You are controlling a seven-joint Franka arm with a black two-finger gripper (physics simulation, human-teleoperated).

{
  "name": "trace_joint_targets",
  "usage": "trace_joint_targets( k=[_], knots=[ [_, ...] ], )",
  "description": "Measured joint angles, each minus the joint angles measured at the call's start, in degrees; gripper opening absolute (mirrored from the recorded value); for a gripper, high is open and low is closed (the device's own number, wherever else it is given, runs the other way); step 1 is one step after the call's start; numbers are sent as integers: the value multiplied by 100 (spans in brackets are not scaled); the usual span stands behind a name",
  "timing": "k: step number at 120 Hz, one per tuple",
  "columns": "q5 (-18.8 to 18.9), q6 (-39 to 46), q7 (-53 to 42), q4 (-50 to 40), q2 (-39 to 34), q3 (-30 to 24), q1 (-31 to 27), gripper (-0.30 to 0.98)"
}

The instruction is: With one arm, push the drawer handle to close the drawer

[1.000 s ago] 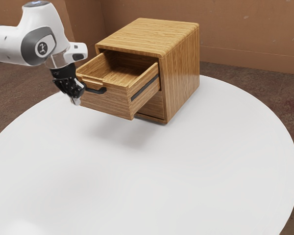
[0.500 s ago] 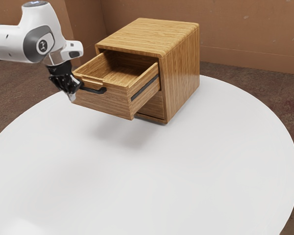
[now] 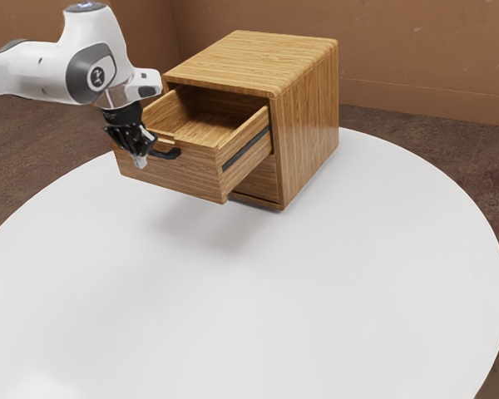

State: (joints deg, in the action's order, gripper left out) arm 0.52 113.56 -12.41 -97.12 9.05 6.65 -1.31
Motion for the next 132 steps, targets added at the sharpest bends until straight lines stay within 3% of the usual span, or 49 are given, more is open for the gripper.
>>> trace_joint_targets(
  k=[112,132],
  knots=[
    [-200,-77,-95,1672,1261,-129,-10,-10],
    [-214,-134,-101,2152,1625,-453,-284,-10]
  ],
)
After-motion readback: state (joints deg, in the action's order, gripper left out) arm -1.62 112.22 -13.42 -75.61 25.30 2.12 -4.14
